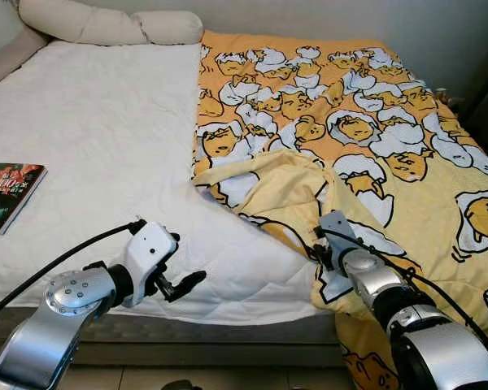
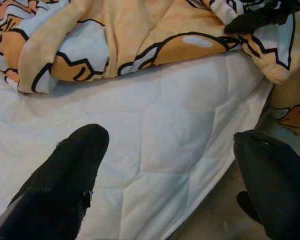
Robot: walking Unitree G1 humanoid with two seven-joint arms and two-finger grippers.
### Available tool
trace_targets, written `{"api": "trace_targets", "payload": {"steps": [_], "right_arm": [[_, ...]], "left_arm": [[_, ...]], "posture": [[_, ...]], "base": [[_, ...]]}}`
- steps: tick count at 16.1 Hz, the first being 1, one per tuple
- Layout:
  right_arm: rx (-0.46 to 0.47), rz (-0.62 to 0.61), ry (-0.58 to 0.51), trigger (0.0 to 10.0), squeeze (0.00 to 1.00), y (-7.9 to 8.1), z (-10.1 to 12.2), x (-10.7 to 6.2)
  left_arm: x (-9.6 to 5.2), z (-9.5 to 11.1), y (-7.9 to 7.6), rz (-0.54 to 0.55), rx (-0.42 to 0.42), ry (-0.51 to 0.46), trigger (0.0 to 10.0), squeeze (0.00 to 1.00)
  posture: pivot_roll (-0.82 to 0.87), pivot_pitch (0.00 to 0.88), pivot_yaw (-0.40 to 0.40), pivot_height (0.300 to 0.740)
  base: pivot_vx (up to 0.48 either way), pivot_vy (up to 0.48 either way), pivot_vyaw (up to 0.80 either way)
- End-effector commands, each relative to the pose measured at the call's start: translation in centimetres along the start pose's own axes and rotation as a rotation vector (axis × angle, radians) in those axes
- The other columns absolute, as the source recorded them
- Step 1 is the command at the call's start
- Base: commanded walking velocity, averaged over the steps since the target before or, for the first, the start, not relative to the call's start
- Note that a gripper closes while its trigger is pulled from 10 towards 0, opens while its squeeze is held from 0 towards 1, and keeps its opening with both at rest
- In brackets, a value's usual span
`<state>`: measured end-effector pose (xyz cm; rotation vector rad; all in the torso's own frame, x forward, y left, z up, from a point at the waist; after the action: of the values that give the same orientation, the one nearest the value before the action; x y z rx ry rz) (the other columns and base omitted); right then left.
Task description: Clean up the room
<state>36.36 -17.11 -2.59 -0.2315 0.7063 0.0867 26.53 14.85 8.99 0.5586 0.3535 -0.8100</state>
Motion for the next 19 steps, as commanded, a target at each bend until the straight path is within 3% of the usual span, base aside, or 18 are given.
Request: {"api": "trace_targets", "payload": {"steps": [1,12,14,15,16,17,19], "right_arm": [[0.01,-0.016,-0.007,0.0,0.0,-0.7,0.3,0.0],[0.057,0.03,-0.031,0.0,0.0,-1.7,0.8,-0.2],[0.063,0.112,-0.046,0.0,0.0,-1.6,1.0,-0.5],[0.095,0.258,-0.068,0.0,0.0,-0.6,1.2,-1.0],[0.107,0.317,-0.078,0.0,0.0,-0.1,1.3,-1.3],[0.092,0.496,-0.101,0.0,0.0,1.4,1.2,-2.4],[-0.023,0.871,-0.092,0.0,0.0,4.4,-0.6,-6.7]], "left_arm": [[0.0,0.4,-0.5,-0.029,0.011,-0.008,10.0,0.0],[0.4,0.4,-1.3,-0.081,-0.008,-0.02,10.0,0.0],[0.6,0.5,-1.4,-0.087,-0.002,-0.02,10.0,0.0],[0.7,0.7,-1.3,-0.088,-0.004,-0.025,10.0,0.0],[0.7,0.7,-1.3,-0.089,-0.005,-0.027,10.0,0.0],[0.8,0.7,-1.6,-0.099,-0.007,-0.029,10.0,0.0],[1.1,0.9,-2.0,-0.113,-0.007,-0.037,10.0,0.0]], "posture": [[0.01,0.0,-0.023,0.74],[-0.02,0.0,-0.015,0.74],[-0.03,0.0,-0.008,0.74],[-0.04,0.0,0.002,0.74],[-0.04,0.0,0.002,0.74],[-0.04,0.0,0.002,0.74],[-0.06,0.0,0.008,0.74]], "base": [[0.0,0.0,0.0],[0.0,0.0,0.0],[0.0,0.0,0.0],[0.0,0.0,0.0],[0.0,0.0,0.0],[0.0,0.0,0.0],[0.0,0.0,0.0]]}}
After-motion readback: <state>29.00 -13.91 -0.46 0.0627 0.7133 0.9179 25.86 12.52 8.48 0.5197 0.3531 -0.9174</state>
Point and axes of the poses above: a point about 5 cm out from each wrist's last joint towards the gripper, its own x axis pointing out of the wrist towards the gripper, its own z axis along the axis of the wrist's last joint, y = z × x, the point moved 6 cm from there along x, pointing out of the wrist towards the gripper, and after that the axes turned 10 degrees about x, right-handed, at the moved point
